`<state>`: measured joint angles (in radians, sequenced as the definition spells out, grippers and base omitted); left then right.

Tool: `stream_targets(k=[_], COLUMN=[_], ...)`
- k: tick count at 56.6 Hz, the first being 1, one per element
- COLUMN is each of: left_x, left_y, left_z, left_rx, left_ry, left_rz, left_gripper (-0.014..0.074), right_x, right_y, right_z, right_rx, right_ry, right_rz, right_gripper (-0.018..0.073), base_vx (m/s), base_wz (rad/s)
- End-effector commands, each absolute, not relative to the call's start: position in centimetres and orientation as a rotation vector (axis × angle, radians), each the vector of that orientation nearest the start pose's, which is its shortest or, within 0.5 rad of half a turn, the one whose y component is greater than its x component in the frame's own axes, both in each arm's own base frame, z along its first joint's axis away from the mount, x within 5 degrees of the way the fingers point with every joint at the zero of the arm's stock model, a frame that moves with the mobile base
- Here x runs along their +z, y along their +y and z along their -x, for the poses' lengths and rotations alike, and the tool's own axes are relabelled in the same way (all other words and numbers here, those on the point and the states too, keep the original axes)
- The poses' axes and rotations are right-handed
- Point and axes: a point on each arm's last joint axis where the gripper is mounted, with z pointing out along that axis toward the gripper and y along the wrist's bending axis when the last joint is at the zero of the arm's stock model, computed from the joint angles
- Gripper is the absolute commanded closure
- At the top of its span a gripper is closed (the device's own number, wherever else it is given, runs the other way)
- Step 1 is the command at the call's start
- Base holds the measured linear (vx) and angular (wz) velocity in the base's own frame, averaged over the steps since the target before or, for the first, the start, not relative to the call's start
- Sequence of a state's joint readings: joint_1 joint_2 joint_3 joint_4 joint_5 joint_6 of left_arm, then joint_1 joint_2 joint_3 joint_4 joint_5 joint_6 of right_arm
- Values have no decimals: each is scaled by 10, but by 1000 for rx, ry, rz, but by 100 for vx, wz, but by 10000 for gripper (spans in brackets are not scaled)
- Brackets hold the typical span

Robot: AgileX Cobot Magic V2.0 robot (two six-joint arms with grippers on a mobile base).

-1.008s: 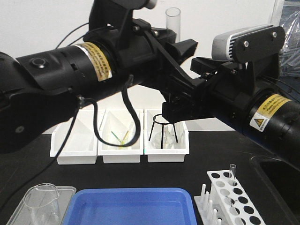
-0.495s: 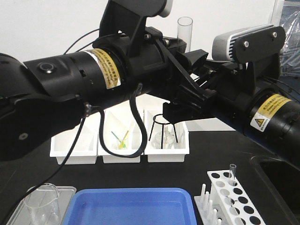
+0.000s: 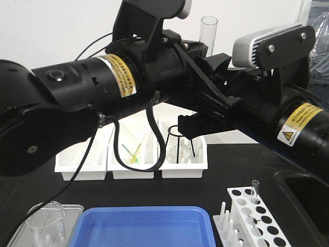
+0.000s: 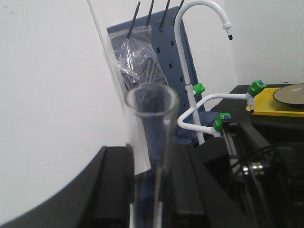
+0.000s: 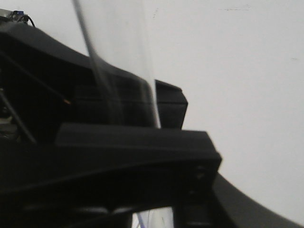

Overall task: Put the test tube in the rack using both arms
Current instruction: 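Bring the held tube toward the right gripper and grasp it, then open the left gripper and pull it away from the tube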

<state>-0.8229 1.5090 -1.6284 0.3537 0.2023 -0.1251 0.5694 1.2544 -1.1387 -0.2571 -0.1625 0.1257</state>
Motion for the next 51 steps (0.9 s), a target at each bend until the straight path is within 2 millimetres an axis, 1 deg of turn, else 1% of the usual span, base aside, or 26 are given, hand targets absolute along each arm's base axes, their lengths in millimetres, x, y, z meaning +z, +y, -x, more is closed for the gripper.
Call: stream_targets(k=[1, 3, 19, 23, 26, 31, 43, 48, 51], left_x=[508, 508, 508, 508, 508, 506, 505, 505, 505], left_y=[-245, -245, -245, -245, -245, -245, -245, -245, -244], left_z=[-232, -232, -232, -232, -232, -232, -233, -233, -233], left_rx=[-467, -468, -465, -464, -463, -457, -449, -450, -451], left_ry=[1290, 1289, 1288, 1287, 1290, 1305, 1323, 1321, 1317], left_rz=[-687, -687, -689, -689, -690, -693, -697, -697, -696], left_gripper=[604, 604, 596, 575, 541, 442, 85, -8, -36], right_x=[463, 463, 463, 463, 463, 463, 463, 463, 463], right_y=[151, 151, 151, 151, 151, 151, 151, 151, 151], right_z=[-229, -229, -229, -229, -229, -229, -229, -229, -229], right_rx=[432, 432, 431, 431, 431, 431, 431, 428, 422], right_ry=[1172, 1172, 1172, 1172, 1172, 1172, 1172, 1170, 1167], right_rz=[473, 473, 473, 473, 473, 473, 473, 474, 477], right_gripper=[553, 573, 570, 570, 570, 570, 570, 570, 570], base_vx=[0, 0, 0, 0, 0, 0, 0, 0, 0], base_wz=[0, 0, 0, 0, 0, 0, 0, 0, 0])
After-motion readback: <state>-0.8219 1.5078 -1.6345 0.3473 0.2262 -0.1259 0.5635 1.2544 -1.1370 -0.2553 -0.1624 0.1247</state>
